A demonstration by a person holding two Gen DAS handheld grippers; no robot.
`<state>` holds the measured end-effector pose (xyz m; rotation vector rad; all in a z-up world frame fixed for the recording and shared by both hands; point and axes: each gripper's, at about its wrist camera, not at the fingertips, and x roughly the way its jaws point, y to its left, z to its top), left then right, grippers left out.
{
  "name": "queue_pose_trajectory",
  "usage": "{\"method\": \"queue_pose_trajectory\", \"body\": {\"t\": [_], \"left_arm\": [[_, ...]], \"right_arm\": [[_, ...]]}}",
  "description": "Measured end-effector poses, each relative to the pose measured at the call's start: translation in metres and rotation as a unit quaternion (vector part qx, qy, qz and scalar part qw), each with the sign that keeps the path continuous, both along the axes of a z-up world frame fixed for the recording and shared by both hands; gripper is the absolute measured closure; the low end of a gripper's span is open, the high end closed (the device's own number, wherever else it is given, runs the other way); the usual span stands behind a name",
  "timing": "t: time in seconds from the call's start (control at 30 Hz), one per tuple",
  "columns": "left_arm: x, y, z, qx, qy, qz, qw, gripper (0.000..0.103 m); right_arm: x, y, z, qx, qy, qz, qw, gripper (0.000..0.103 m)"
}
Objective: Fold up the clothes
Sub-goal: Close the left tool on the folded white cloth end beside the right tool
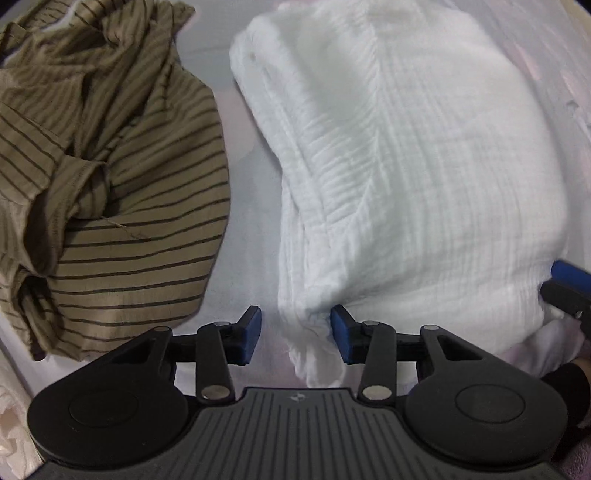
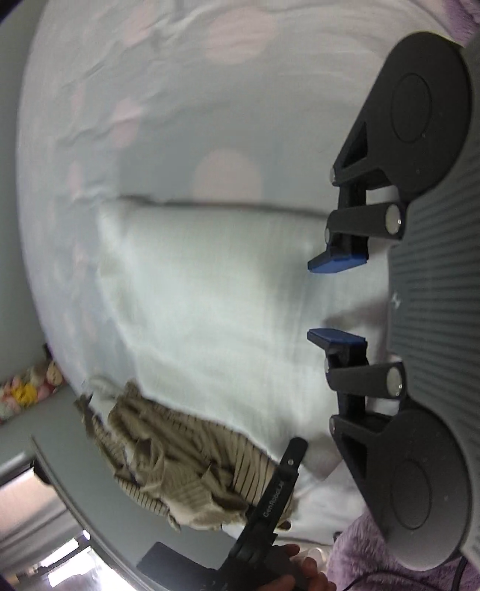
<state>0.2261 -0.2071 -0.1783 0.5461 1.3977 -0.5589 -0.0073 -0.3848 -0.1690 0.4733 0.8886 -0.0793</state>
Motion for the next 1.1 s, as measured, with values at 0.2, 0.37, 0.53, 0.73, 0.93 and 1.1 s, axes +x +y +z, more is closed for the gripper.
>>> {"method": "queue_pose_trajectory", "body": {"t": [0.2,0.37,0.53,0.73,0.93,1.1], "left_arm": [[0.002,0.003,-0.002,0.006,0.001,-0.008,1.0,0.056],[0.009,0.02,0.03,-0.062,-0.001,-0.008,0.998,0.056],[0.031,0.032,0.047,-0.151,-0.02,0.016,0.9882,0.049],[0.073,0.028,0.037,-0.224,-0.015,0.087,0.9707,0.049],[0.101,0.018,0.015,-0.271,-0.004,0.126,0.9541,0.046],[0.118,0.008,-0.012,-0.265,0.005,0.145,0.9531,0.046]], "right_arm": [[0.001,-0.003,-0.014,0.017,0.017,0.01,1.0,0.066],[-0.012,-0.019,0.008,0.037,-0.009,-0.016,0.999,0.06],[-0.007,-0.044,0.023,0.044,-0.034,-0.058,0.997,0.048],[0.008,-0.068,0.021,0.059,-0.037,-0.082,0.994,0.046],[0.033,-0.084,0.011,0.085,-0.045,-0.089,0.991,0.035],[0.064,-0.1,0.002,0.099,-0.041,-0.098,0.989,0.033]]}}
